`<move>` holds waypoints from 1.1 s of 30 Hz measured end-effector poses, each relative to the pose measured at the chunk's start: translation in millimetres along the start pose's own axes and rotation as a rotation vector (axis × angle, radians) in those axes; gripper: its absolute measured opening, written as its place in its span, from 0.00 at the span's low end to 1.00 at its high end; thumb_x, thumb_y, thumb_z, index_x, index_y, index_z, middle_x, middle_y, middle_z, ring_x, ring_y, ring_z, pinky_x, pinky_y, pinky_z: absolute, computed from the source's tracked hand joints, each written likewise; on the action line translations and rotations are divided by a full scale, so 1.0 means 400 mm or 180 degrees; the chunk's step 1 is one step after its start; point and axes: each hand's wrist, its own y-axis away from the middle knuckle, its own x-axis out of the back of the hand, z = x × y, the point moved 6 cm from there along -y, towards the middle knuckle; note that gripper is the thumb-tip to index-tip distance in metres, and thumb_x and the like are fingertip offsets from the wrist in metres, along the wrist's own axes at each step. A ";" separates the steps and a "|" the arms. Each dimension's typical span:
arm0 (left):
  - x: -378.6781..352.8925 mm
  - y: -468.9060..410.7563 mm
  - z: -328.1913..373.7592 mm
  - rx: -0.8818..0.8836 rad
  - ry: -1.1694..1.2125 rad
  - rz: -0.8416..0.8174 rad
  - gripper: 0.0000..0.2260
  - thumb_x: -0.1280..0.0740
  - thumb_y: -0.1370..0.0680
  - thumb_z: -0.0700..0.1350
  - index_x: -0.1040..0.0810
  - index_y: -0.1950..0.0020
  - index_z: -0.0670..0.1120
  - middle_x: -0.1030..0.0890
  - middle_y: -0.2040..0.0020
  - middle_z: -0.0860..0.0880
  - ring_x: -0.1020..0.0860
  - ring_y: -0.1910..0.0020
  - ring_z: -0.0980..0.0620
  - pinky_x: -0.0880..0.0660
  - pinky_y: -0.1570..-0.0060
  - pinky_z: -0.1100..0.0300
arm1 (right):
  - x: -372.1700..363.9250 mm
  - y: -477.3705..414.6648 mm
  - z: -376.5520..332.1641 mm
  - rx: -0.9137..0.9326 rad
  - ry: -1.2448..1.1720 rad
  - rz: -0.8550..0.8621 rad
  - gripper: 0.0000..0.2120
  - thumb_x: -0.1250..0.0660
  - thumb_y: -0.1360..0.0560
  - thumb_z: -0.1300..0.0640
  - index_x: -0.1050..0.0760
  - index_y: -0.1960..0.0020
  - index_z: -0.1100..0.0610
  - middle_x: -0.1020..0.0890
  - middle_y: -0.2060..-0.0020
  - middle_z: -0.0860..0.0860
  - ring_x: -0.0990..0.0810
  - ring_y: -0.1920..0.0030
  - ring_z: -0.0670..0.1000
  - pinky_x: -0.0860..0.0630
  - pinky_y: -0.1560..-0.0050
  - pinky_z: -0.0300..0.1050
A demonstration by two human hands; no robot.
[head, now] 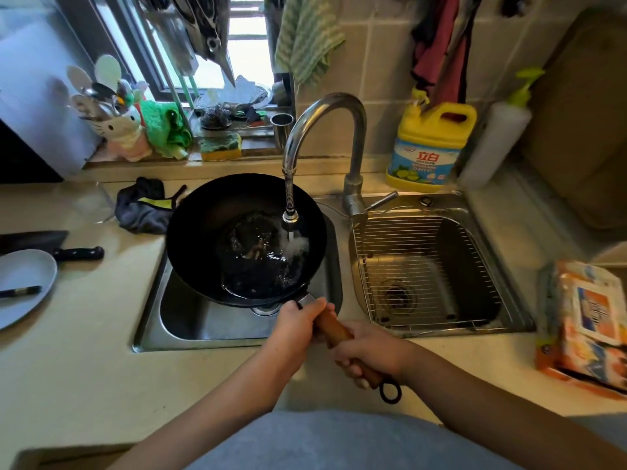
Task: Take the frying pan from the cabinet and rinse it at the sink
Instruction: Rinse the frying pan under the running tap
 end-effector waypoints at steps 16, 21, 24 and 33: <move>0.051 0.037 0.026 -0.0434 -0.0144 0.0529 0.16 0.31 0.23 0.42 0.26 0.45 0.29 0.23 0.61 0.39 0.24 0.72 0.48 0.27 0.75 0.59 | -0.072 -0.011 -0.011 -0.0151 -0.1385 -0.1224 0.07 0.39 0.25 0.67 0.32 0.51 0.58 0.28 0.72 0.47 0.31 0.77 0.42 0.32 0.79 0.33; 0.060 0.029 0.006 -0.0153 0.0152 0.0570 0.13 0.29 0.25 0.45 0.25 0.48 0.38 0.25 0.67 0.43 0.25 0.71 0.48 0.28 0.70 0.56 | -0.087 -0.009 0.008 -0.0289 -0.1913 -0.1458 0.09 0.35 0.27 0.67 0.30 0.49 0.58 0.27 0.72 0.47 0.29 0.77 0.42 0.32 0.79 0.32; 0.053 0.022 -0.029 0.0322 0.0501 0.0399 0.11 0.29 0.25 0.49 0.24 0.55 0.41 0.21 0.70 0.44 0.21 0.72 0.48 0.24 0.67 0.54 | -0.096 -0.009 0.021 -0.0403 -0.2067 -0.1531 0.10 0.33 0.28 0.67 0.29 0.50 0.59 0.27 0.72 0.47 0.29 0.77 0.41 0.31 0.79 0.32; 0.032 0.010 -0.054 0.0807 0.1747 0.0235 0.19 0.34 0.27 0.42 0.32 0.79 0.47 0.30 0.80 0.50 0.29 0.82 0.53 0.28 0.78 0.65 | -0.129 -0.020 0.017 -0.0559 -0.1680 -0.1254 0.06 0.41 0.25 0.65 0.32 0.55 0.55 0.30 0.74 0.45 0.32 0.79 0.39 0.34 0.80 0.30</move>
